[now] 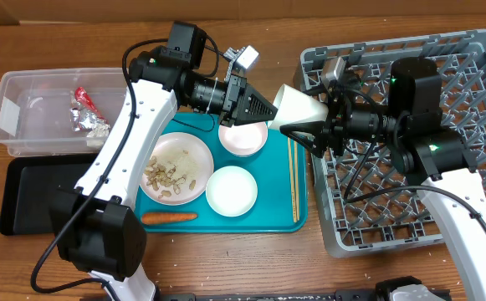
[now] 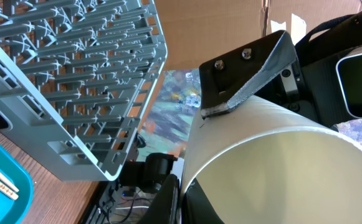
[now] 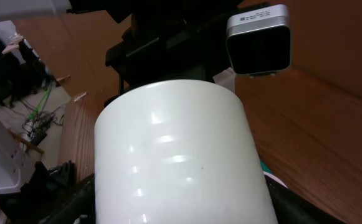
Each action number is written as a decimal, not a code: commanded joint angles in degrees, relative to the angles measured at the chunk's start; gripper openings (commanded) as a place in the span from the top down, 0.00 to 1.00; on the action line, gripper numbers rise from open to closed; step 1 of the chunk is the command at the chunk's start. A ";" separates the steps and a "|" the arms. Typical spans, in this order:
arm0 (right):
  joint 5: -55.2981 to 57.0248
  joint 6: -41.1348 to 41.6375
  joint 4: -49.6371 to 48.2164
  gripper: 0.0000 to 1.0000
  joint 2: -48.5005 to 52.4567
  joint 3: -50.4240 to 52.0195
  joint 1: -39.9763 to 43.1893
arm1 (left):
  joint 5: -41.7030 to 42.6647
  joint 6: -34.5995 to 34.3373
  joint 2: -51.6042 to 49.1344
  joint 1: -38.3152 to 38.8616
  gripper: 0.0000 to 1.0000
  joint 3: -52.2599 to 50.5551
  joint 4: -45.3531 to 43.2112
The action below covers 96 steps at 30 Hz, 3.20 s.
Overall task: Sort waste into correct bins and load items into the dishwasher
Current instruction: 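Lift the cup and hand it to the right gripper over the rack, then place the paper cup into the dish rack with the right gripper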
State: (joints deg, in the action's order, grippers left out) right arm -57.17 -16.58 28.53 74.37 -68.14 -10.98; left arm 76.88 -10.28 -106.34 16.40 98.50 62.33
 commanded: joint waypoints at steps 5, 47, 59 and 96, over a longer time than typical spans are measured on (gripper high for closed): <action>0.55 0.04 0.68 0.29 -0.31 -1.27 -0.20 | -0.04 0.85 0.92 0.13 0.94 0.59 -0.44; 48.83 24.81 34.97 0.63 7.17 -15.23 47.69 | -62.90 -5.18 16.09 -2.21 0.83 0.68 12.87; 53.79 25.88 41.16 0.62 17.09 -15.06 50.93 | -62.93 -5.18 16.09 -2.19 0.83 0.68 12.87; 46.97 27.30 39.47 0.00 17.44 -12.00 50.86 | -62.93 -5.16 16.09 -2.19 0.82 0.68 13.11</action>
State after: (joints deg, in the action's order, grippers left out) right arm -6.09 10.48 68.64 91.70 -80.23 39.75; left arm 14.31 -14.87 -90.61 14.15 98.63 75.26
